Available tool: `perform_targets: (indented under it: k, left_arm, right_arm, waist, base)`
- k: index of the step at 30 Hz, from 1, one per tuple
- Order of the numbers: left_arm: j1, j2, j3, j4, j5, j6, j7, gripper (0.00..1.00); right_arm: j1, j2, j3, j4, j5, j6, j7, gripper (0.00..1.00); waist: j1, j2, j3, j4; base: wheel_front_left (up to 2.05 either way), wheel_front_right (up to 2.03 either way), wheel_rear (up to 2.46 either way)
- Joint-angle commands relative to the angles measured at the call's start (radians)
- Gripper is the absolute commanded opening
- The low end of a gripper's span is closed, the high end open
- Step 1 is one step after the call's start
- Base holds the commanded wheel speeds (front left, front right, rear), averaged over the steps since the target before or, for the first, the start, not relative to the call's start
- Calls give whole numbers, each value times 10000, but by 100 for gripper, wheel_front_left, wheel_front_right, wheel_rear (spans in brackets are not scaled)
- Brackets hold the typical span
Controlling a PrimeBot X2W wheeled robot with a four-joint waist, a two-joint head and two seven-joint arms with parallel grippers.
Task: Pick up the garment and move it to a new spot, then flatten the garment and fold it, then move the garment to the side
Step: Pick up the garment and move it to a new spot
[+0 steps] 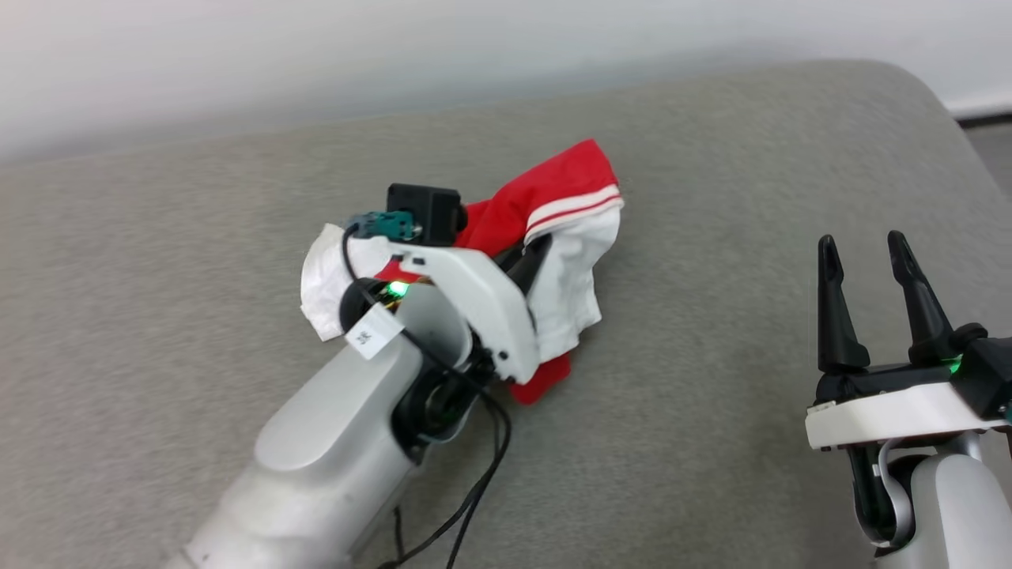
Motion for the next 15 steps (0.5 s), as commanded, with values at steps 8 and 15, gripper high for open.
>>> perform_targets:
  k: [8,15]
  left_arm:
    - [-1038,-1118,-112,2205,431,-950,-1660,100]
    - [-1229,-532,-201,2922,1255,-1484,-3210,100]
  right_arm:
    - [-49,27,-2,80,287,-7,-19,100]
    - [132,24,-87,211,-138,-7,-20,100]
  waist:
    - [1,0,702,-876]
    - [1,0,218,-27]
  base:
    - [0,0,0]
    - [0,0,0]
